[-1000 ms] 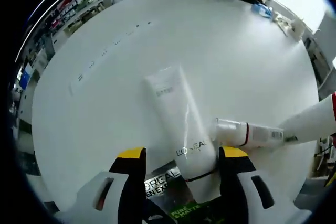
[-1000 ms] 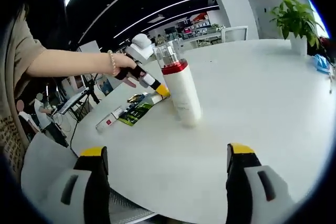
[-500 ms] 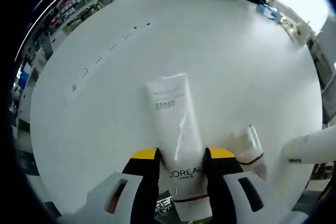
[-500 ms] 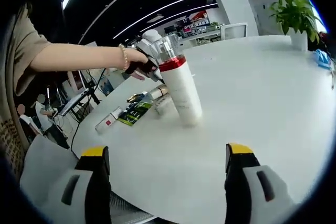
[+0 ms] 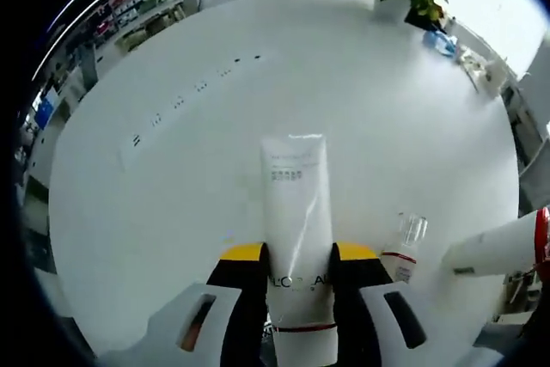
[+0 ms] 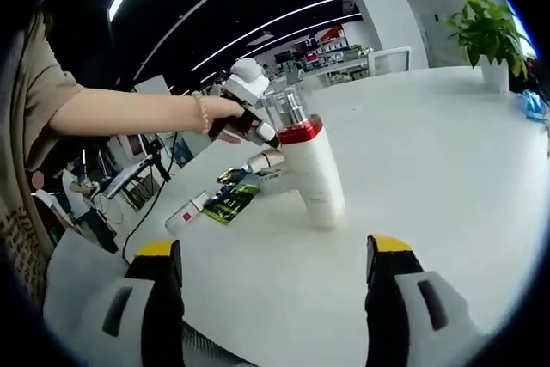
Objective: Arrange the skincare products in the storage area until every visible bottle or jar stands upright without overlapping.
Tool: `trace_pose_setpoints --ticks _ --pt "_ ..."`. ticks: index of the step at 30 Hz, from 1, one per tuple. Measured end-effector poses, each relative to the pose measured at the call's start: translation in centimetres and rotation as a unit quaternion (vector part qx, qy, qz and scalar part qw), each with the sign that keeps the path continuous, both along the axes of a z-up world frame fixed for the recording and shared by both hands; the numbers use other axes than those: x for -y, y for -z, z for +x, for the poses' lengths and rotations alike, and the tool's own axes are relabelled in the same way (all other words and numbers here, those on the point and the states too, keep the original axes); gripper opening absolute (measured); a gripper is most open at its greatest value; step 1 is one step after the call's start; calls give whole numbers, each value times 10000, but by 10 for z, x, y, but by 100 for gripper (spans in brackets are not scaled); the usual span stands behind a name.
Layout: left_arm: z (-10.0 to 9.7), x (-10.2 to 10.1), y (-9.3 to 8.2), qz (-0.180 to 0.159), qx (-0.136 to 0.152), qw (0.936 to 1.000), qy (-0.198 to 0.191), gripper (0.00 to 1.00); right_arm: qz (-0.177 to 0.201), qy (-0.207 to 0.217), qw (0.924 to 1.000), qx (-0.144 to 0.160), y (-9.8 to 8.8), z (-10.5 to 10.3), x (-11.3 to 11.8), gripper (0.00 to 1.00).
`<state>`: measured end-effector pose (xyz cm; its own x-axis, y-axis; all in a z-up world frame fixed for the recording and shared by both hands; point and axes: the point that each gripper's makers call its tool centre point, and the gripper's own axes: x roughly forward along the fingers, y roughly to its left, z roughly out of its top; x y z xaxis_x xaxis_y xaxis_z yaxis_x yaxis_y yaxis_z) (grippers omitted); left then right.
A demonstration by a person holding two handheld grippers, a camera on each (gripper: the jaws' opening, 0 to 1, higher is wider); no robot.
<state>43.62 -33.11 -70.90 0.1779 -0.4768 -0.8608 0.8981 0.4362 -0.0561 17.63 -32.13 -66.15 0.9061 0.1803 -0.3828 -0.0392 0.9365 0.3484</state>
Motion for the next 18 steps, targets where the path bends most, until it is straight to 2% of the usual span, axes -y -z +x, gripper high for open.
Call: trace_pose_setpoints --ticks 3,5,8,11,13,16,17,18 --pt "-6 -4 -18 -241 52 9997 15 24 80 -52 9999 113 -7 4 -8 87" --pt "-21 -14 -43 -399 115 9991 24 24 177 -71 9996 189 -12 7 -13 86" --pt "-31 -23 -55 -560 158 9983 12 24 444 -97 9982 397 -25 15 -25 86" --pt "-43 -34 -66 -628 231 9977 86 24 518 -144 9972 511 -35 22 -32 85" --pt "-53 -43 -73 -715 215 9972 86 24 735 -83 9947 708 -46 28 -36 85" --pt "-71 -57 -82 -896 144 9959 36 24 1323 53 9862 997 -63 36 -42 84" --pt "-73 -59 -83 -905 142 9958 34 24 1549 70 9821 1074 -69 40 -45 84" --pt "-66 -60 -77 -951 111 9954 25 24 1660 97 9794 1141 -73 43 -46 83"
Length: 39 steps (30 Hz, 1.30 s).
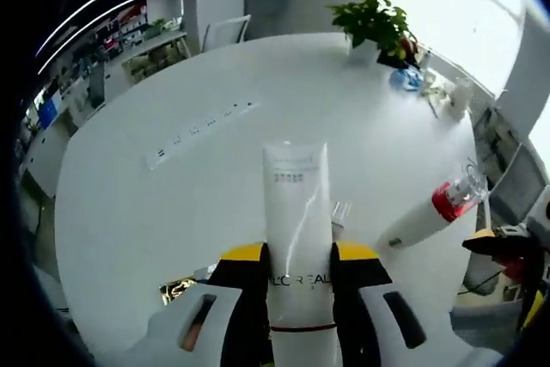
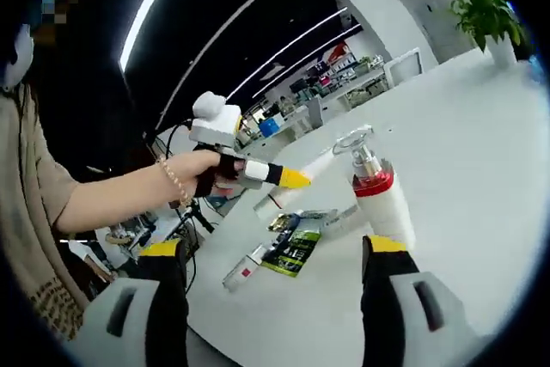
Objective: Arrange the skincare products in the storage area until every visible bottle or jar stands upright without overlapping.
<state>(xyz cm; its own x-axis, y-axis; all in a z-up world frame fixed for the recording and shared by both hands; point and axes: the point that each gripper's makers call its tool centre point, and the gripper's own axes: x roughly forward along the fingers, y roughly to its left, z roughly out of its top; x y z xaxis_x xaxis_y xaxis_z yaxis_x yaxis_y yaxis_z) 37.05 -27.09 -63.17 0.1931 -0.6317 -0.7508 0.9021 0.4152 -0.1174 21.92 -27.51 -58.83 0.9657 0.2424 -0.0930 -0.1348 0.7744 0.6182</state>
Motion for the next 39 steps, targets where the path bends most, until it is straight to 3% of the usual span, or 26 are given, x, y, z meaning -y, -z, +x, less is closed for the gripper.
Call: trace_pose_setpoints --ticks 2,3,4,7,9,10,12,19,23,26,31,33,35,38,39 --pt "-13 -9 -4 -135 -128 9998 -58 24 472 28 9987 163 -11 10 -6 82" --pt "-18 -13 -5 -167 -157 9997 -66 24 921 102 9954 261 -17 18 -8 82" --pt "-14 -14 -6 -173 -163 9997 -63 24 1165 129 9928 264 -18 22 -9 82" --pt "-35 -29 -14 -232 -158 9996 -16 24 1960 439 9792 276 -18 40 -7 77" --pt "-49 -36 -20 -296 -181 9994 9 24 2515 594 9658 187 -15 47 -7 74" --pt "-53 -39 -22 -319 -189 9993 7 24 2600 695 9630 126 -10 50 -7 73" --pt "-63 -45 -28 -330 -103 9994 81 24 2554 624 9648 -11 -3 54 -14 73" --pt "-89 -62 -38 -361 10 9991 235 24 2762 265 9602 -317 3 56 -53 64" --pt "-101 -72 -36 -231 185 9989 376 24 2885 154 9567 -354 0 51 -69 46" --pt "-109 -78 -36 -230 152 9987 438 24 2892 152 9564 -372 0 49 -70 32" --pt "-118 -80 -39 -242 276 9977 575 25 2873 217 9565 -467 5 39 -72 22" --pt "-121 -82 -38 -130 515 9957 755 25 2621 243 9635 -485 6 37 -74 22" --pt "-127 -84 -37 -107 535 9952 818 26 2531 228 9659 -490 6 33 -75 21" --pt "-131 -88 -35 -60 675 9927 993 27 2761 164 9590 -624 6 30 -78 17" --pt "-132 -89 -35 -86 753 9907 1130 27 2306 98 9711 -616 8 28 -79 16"
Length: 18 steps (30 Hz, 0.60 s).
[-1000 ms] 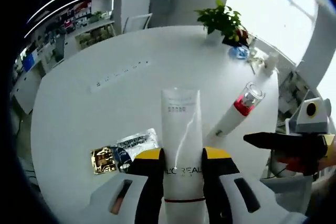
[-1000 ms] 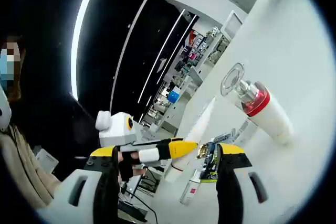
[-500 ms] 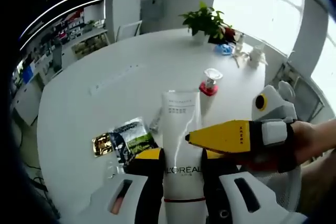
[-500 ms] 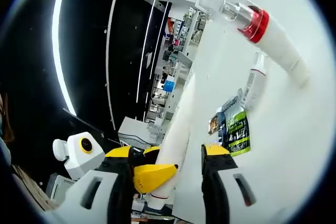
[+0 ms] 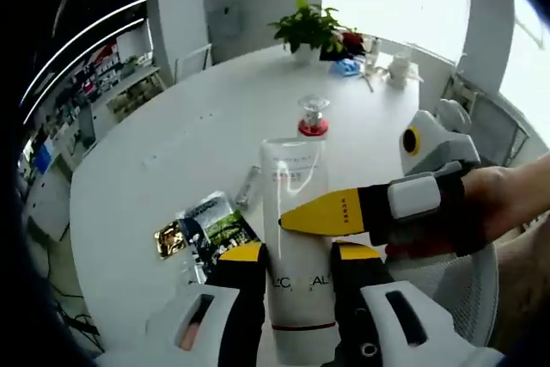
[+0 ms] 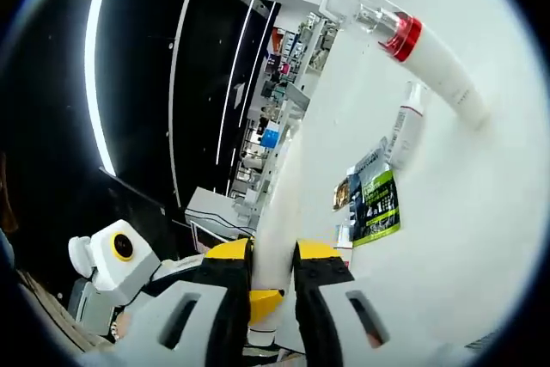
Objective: Arrange the skincare products in the storage area until every visible bottle or jar stands upright without overlapping.
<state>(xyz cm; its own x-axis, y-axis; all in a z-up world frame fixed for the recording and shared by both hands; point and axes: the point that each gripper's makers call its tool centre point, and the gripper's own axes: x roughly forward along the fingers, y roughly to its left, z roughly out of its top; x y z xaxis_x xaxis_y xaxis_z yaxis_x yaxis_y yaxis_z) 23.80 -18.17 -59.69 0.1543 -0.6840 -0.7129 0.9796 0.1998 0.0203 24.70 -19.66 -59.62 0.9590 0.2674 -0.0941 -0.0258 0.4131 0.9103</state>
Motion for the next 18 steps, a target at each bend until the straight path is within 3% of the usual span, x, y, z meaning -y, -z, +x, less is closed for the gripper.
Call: trace_pose_setpoints --ticks 3,5,7,9,11,14,15,16,17,18 --pt "-6 -1 -3 -116 53 9994 310 27 -585 -107 9982 91 0 -4 2 14" --pt "-11 -1 -6 -342 -228 9984 390 27 -568 -136 9982 144 -5 -7 5 13" --pt "-9 -7 -7 -347 -325 9978 465 28 -970 -185 9937 530 -16 -8 12 13" --pt "-8 -8 -12 -507 -455 9960 584 33 -1448 -407 9857 763 -23 -10 16 13" --pt "-7 -11 -16 -562 -679 9942 623 38 -1966 -791 9722 994 -29 -13 13 13" --pt "-4 -12 -28 -705 -698 9901 995 40 -2887 -1594 9363 1204 -31 -20 7 13" --pt "-6 -10 -35 -801 -729 9868 1201 40 -3266 -1972 9156 1270 -31 -24 3 13" --pt "-7 -9 -39 -866 -760 9849 1292 39 -3456 -2190 9029 1317 -30 -27 -1 13" --pt "-8 -8 -43 -873 -760 9826 1455 40 -3745 -2524 8804 1451 -30 -31 -7 13" --pt "-10 -8 -46 -858 -717 9805 1618 40 -3817 -2694 8712 1508 -29 -34 -11 13"
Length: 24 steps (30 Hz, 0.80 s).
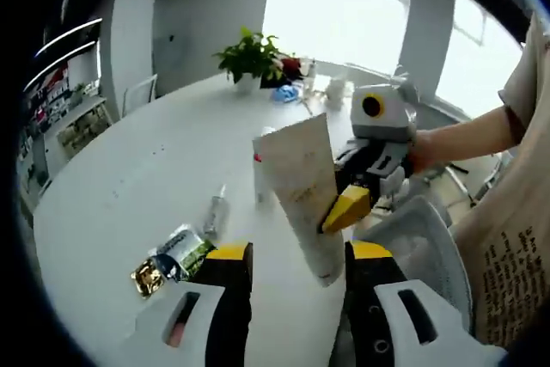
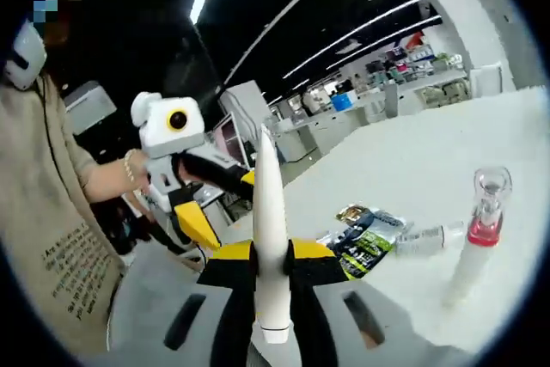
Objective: Arrange the skincare products in the storage area until every visible bottle or jar stands upright without overlapping.
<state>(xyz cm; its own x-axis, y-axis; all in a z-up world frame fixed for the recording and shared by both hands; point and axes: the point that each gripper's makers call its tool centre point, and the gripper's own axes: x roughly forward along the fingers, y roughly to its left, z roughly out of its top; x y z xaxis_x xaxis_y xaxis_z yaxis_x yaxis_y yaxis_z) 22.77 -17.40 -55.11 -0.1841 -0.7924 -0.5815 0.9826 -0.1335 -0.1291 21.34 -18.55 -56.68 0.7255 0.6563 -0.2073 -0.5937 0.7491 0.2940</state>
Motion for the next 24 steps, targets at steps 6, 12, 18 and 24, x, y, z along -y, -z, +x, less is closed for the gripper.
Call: trace_pose_setpoints --ticks 6,12,18,24 --pt "-16 8 -8 -18 299 9953 925 35 -590 -945 9938 61 7 -13 -19 12" --pt "-36 8 -2 186 599 9828 1735 18 -694 -1280 9892 153 10 -17 -23 13" --pt "-45 11 6 340 649 9772 1993 12 -959 -1538 9832 196 17 -20 -23 13" --pt "-48 16 24 805 648 9750 1969 9 -1293 -1640 9775 289 24 -18 -21 13"
